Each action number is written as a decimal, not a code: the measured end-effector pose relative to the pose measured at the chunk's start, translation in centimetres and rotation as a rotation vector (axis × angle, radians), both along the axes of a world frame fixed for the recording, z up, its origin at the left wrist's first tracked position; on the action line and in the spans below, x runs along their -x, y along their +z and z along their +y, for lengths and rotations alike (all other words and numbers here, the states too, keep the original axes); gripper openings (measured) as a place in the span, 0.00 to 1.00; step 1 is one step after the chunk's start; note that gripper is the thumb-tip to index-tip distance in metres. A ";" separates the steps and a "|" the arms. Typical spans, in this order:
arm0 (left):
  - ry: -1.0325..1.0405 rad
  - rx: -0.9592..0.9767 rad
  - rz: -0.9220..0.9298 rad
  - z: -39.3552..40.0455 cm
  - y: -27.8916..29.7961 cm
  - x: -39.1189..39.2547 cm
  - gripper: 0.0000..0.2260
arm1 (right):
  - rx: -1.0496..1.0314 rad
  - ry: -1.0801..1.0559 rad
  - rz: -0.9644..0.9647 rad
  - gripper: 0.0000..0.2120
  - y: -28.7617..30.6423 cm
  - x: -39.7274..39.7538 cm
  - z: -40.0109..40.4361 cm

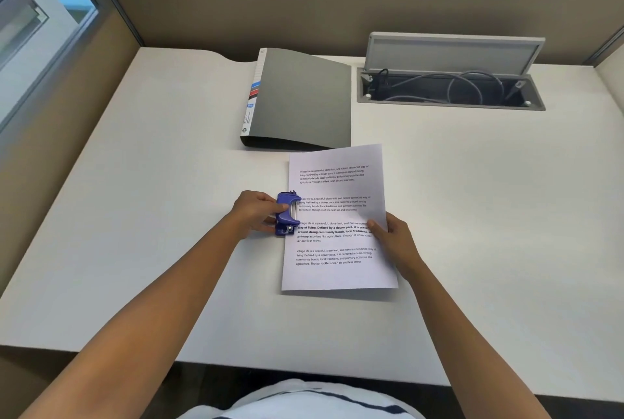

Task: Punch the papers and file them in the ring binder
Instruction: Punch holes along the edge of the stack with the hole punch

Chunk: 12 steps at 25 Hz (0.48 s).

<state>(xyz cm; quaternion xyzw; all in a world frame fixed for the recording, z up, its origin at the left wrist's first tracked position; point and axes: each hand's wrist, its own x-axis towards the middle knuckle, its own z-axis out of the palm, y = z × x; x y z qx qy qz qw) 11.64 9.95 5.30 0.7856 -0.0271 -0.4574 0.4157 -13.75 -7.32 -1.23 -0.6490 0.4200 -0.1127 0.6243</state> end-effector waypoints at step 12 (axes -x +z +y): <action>0.003 0.031 0.043 0.4 0.3 0.0 0.09 | 0.000 -0.005 0.012 0.05 0.1 -0.1 -0.1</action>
